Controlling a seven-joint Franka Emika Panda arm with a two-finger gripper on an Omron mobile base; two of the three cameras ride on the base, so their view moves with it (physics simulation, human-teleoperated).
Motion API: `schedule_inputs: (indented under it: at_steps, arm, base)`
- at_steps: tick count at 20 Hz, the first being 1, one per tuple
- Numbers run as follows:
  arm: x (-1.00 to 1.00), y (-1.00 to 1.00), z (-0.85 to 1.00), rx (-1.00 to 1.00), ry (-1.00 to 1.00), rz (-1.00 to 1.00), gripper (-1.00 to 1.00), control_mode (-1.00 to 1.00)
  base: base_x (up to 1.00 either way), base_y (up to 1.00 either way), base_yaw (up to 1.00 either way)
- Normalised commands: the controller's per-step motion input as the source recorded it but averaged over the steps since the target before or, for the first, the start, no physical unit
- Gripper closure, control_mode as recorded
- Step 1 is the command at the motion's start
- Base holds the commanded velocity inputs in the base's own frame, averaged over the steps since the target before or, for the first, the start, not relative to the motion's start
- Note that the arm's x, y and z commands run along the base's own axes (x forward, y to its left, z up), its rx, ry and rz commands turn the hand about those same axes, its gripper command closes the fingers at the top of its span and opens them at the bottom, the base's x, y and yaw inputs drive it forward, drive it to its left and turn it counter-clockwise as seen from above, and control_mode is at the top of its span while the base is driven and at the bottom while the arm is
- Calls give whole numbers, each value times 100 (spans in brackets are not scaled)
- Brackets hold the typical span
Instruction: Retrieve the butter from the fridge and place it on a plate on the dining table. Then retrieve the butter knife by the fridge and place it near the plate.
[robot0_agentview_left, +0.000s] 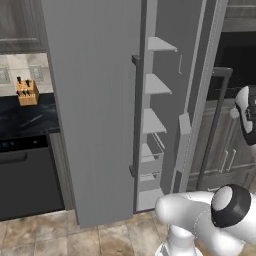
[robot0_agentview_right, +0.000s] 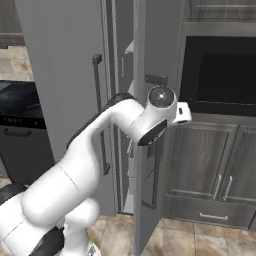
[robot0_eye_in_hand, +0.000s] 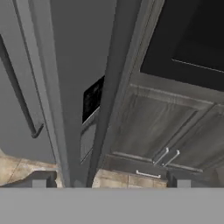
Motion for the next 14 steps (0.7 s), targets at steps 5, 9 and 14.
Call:
schedule_inputs:
  at_steps: [5,9,14]
  arm:
    - [-6,100,19,-64,19,-15,-100,-100]
    - [0,98,0,-57,18,-11,-100,-100]
    - [1,67,0,-11,0,-10,-100,-100]
  base:
    - [0,0,0]
    - [0,0,0]
    - [0,0,0]
